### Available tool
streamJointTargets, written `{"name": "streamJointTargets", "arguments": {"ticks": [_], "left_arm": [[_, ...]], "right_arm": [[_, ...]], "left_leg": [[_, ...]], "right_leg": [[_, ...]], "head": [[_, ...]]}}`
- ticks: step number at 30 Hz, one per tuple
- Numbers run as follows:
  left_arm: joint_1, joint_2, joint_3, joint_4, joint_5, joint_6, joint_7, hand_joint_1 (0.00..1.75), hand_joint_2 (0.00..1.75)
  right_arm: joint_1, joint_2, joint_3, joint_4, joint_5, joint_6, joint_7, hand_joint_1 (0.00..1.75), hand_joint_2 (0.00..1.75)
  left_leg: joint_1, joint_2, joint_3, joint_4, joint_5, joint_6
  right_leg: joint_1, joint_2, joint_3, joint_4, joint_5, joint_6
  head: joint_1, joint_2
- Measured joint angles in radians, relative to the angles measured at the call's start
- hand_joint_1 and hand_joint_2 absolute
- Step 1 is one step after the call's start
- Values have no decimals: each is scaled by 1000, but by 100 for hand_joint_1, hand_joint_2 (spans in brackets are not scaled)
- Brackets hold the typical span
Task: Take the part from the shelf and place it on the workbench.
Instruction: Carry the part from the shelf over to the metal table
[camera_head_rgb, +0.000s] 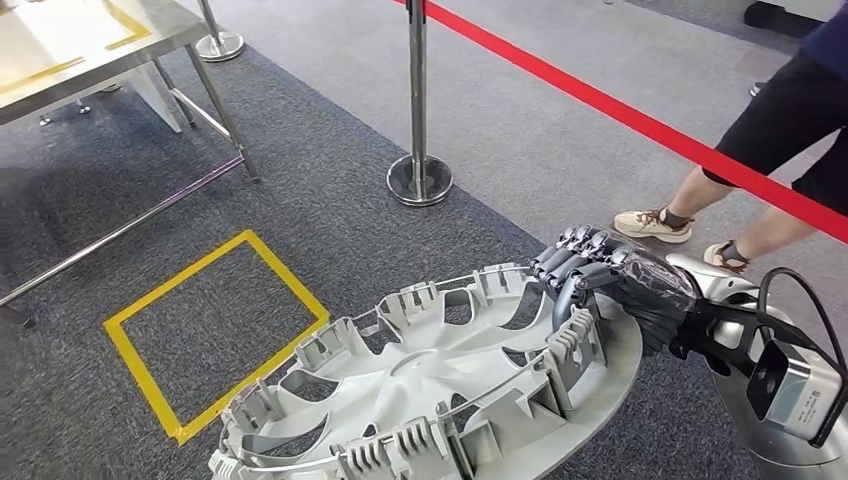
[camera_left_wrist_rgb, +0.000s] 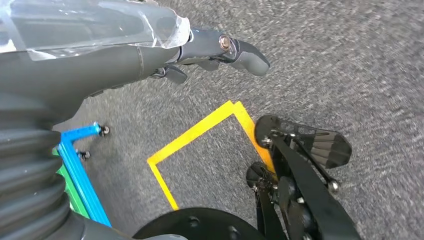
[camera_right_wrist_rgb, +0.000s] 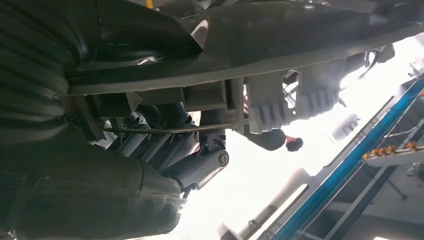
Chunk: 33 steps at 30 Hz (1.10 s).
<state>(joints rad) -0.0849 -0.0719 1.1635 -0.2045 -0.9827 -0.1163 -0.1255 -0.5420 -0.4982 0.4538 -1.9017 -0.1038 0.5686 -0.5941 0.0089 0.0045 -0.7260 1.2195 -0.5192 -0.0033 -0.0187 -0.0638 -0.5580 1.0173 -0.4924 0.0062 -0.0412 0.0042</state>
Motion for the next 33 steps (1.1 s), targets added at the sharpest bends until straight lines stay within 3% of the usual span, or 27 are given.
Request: {"name": "streamJointTargets", "arguments": {"ticks": [2,3,4,6,7,9,11,12,13,14,15,17,19,21,22,24,26,28,29,30,31,33], "left_arm": [[-2,3,0,0,0,0,0,0,175],[-3,3,0,0,0,0,0,0,175],[-4,4,0,0,0,0,0,0,175],[-2,4,0,0,-1,0,0,0,175],[0,5,0,0,-1,-1,1,0,175],[-1,4,0,0,-3,-2,1,0,175],[-3,3,0,0,-3,-3,2,0,175],[-3,3,0,0,-4,-3,3,0,175],[-3,2,0,0,-4,-3,4,0,175],[-2,1,0,0,-5,-3,5,0,175],[-1,1,0,0,-6,-4,5,0,175],[-2,0,0,1,-7,-4,6,0,175],[-2,1,0,1,-9,-4,8,0,175],[0,2,0,1,-11,-5,10,0,175],[3,2,0,1,-12,-6,11,0,175],[3,3,0,2,-13,-9,12,0,175],[-1,2,0,3,-13,-11,12,0,175],[-1,2,0,3,-14,-12,12,0,175],[0,2,0,3,-14,-12,12,0,175],[1,2,0,3,-14,-12,12,0,175],[1,3,0,3,-14,-12,12,0,175],[-1,5,0,3,-14,-12,12,0,175]], "right_arm": [[-1,0,0,0,0,0,0,175,175],[-1,0,-1,0,1,0,1,175,175],[-1,1,0,0,2,0,2,175,175],[-1,3,1,-1,5,0,3,175,175],[-1,4,2,-1,7,0,4,175,175],[0,6,1,-2,9,-1,4,175,175],[5,6,1,-3,11,-1,5,175,175],[10,7,1,-3,12,-1,5,175,175],[14,8,2,-3,13,-1,5,175,175],[17,8,2,-3,14,-1,6,175,175],[19,8,2,-3,15,-1,6,175,175],[20,9,1,-3,16,-1,6,175,175],[21,10,1,-3,17,0,6,175,175],[23,12,1,-3,18,0,5,175,175],[22,13,1,-3,19,0,5,175,175],[22,14,0,-3,20,0,5,175,175],[23,15,-1,-3,20,0,4,175,175],[25,15,-2,-2,19,0,3,175,175],[26,14,-2,-2,19,0,2,175,175],[27,14,-2,-1,19,0,1,175,175],[27,14,-4,-1,18,0,-1,175,175],[27,14,-9,-1,16,0,-7,175,175]], "left_leg": [[-8,41,78,-139,45,10],[-13,55,102,-181,53,16],[-17,61,110,-197,52,21],[-17,37,110,-199,54,30],[-14,25,112,-202,56,35],[-5,2,118,-208,60,44],[-3,-23,118,-208,60,48],[-2,-37,118,-208,60,49],[-2,-51,119,-207,60,49],[-1,-66,120,-207,60,48],[0,-81,122,-206,59,47],[1,-110,122,-203,57,39],[2,-135,115,-200,58,26],[5,-158,106,-203,63,12],[6,-156,102,-202,63,7],[3,-101,76,-155,35,-1],[2,-31,14,-33,-24,-5],[2,-13,-38,69,-55,-6],[2,-11,-40,73,-47,-5],[2,-7,-22,37,-23,-3],[0,5,16,-31,9,1],[-10,48,87,-157,46,12]], "right_leg": [[4,-24,6,0,-6,6],[7,-35,8,1,-9,10],[9,-45,10,0,-11,14],[10,-66,16,-3,-16,23],[8,-58,19,1,-21,29],[4,-7,-5,60,-57,39],[2,44,-71,193,-114,44],[1,53,-104,252,-132,45],[1,55,-123,281,-132,46],[1,58,-123,270,-113,45],[-1,63,-104,220,-79,44],[-10,108,-43,78,-16,44],[-15,146,-11,8,0,41],[-13,135,-8,6,-2,30],[-12,122,-6,5,-1,24],[-13,92,-2,1,0,9],[-7,62,-1,0,-2,0],[-3,32,0,1,-5,-3],[-2,18,1,1,-6,-3],[-1,4,2,1,-8,-2],[0,-9,5,1,-11,-1],[5,-30,11,1,-17,6]], "head": [[1,0],[1,0],[1,0],[1,0],[2,0],[8,0],[14,0],[15,0],[16,0],[16,0],[16,0],[16,0],[15,0],[14,0],[15,0],[6,0],[-3,0],[-3,0],[-4,0],[-4,0],[-4,0],[-3,0]]}}
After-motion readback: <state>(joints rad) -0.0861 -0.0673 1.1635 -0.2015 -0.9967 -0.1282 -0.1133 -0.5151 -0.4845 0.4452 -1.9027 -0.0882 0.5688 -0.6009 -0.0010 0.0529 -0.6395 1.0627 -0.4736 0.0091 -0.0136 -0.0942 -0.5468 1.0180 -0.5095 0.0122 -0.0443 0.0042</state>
